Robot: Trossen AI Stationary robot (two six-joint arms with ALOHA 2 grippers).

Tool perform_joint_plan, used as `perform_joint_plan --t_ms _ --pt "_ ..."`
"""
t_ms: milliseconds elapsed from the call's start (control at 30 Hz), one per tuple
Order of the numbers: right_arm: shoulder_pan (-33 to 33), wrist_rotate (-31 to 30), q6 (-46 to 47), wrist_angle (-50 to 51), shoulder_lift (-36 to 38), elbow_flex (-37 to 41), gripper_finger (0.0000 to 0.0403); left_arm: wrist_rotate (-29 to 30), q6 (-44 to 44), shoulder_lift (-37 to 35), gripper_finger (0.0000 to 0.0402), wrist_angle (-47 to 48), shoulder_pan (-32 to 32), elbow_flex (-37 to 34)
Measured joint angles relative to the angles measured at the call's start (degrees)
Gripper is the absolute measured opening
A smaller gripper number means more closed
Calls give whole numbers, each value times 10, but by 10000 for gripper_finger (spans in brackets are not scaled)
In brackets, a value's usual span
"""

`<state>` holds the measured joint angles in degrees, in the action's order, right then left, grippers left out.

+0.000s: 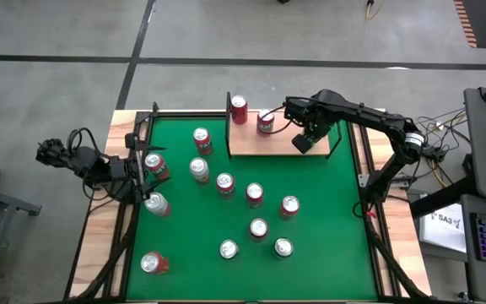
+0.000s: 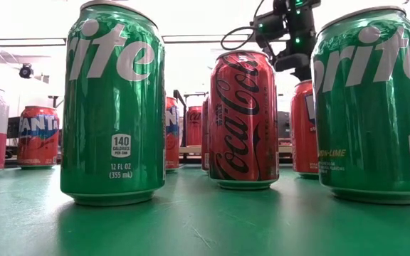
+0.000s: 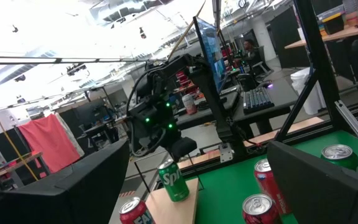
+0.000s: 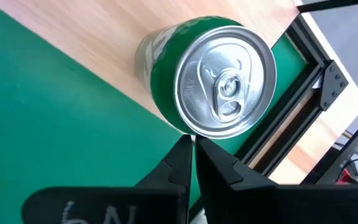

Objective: Place canned beverage on shelf
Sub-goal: Put the green soda can on the shelf

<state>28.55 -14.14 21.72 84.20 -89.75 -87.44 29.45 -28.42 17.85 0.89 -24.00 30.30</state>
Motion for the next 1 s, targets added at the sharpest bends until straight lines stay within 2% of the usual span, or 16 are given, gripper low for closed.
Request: perform_joint_plan --t_ms 733,1000 --pt "6 -8 -26 -48 -1 0 13 0 0 0 366 -3 0 0" --pt "6 46 -17 -17 3 -9 13 0 26 1 366 -19 0 0"
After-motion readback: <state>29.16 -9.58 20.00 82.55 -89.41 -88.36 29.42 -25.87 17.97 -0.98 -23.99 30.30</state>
